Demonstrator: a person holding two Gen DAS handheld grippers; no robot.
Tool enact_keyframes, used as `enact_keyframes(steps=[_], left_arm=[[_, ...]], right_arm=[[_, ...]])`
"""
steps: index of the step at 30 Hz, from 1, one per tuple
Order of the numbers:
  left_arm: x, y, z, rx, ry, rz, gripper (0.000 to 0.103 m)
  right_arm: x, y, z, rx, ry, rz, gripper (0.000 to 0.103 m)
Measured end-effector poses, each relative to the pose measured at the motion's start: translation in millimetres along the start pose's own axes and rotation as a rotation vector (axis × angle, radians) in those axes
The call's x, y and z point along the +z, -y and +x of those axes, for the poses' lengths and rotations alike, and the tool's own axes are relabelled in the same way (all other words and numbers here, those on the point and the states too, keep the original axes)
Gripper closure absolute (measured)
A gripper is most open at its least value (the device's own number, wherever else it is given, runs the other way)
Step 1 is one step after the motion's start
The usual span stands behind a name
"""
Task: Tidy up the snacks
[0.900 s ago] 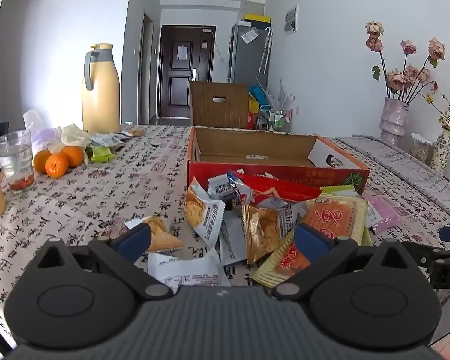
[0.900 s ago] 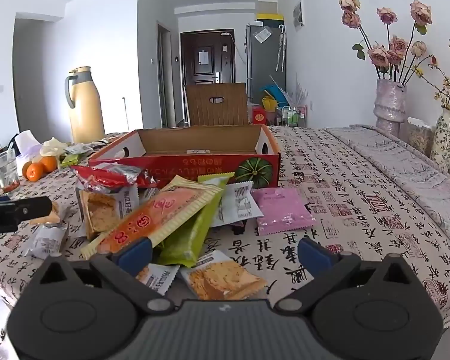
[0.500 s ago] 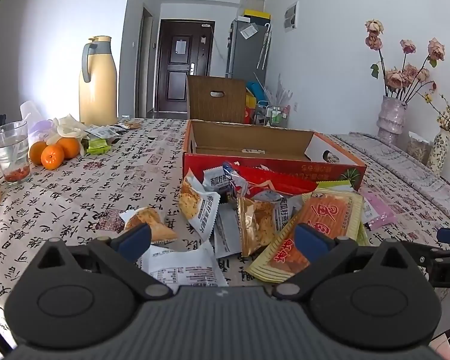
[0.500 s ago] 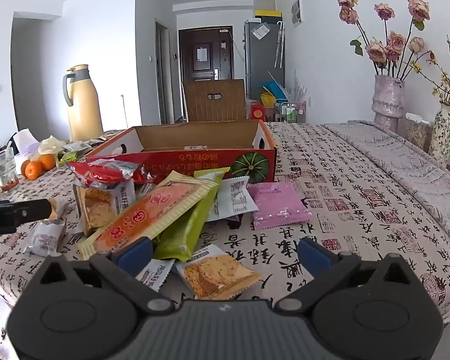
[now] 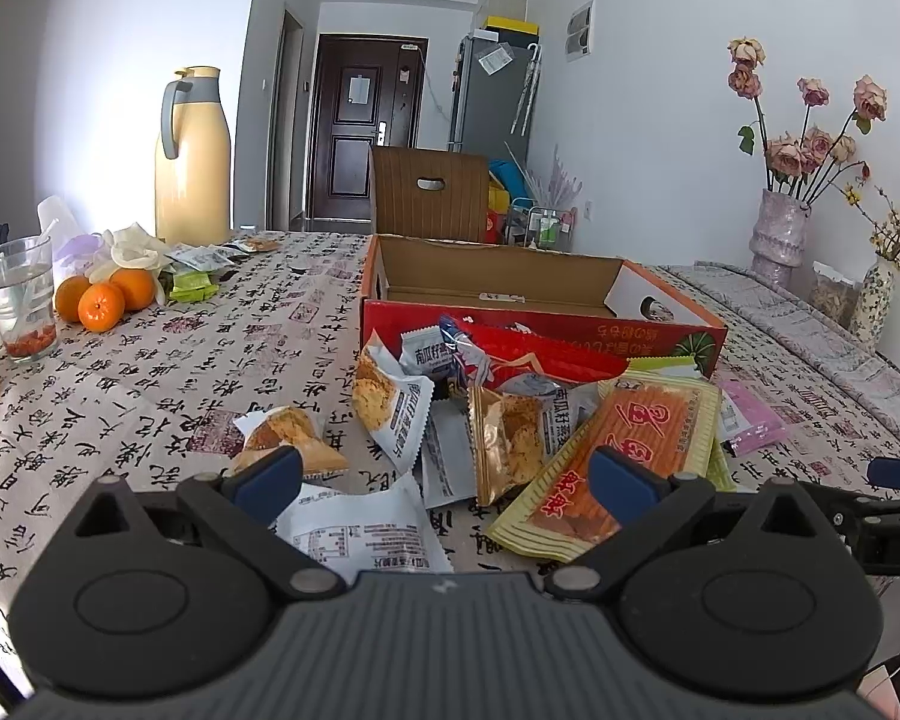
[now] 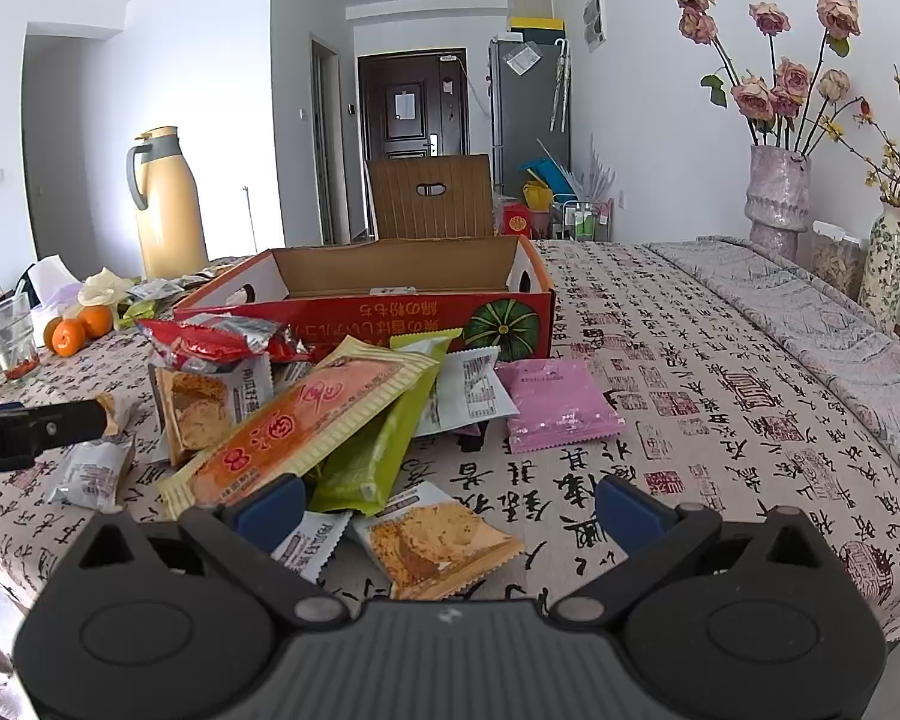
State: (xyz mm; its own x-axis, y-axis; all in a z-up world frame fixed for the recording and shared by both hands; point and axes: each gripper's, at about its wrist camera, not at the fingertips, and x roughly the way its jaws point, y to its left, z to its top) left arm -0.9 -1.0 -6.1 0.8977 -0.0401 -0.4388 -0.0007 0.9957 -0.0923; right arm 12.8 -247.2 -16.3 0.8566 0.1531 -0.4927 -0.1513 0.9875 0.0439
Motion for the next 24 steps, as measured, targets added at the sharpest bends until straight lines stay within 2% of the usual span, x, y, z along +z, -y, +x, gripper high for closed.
enact_keyframes(steps=[24], left_arm=[[-2.1, 0.4, 0.3, 0.004, -0.015, 0.004, 0.0]], right_arm=[[-0.8, -0.1, -0.1, 0.001, -0.002, 0.001, 0.0]])
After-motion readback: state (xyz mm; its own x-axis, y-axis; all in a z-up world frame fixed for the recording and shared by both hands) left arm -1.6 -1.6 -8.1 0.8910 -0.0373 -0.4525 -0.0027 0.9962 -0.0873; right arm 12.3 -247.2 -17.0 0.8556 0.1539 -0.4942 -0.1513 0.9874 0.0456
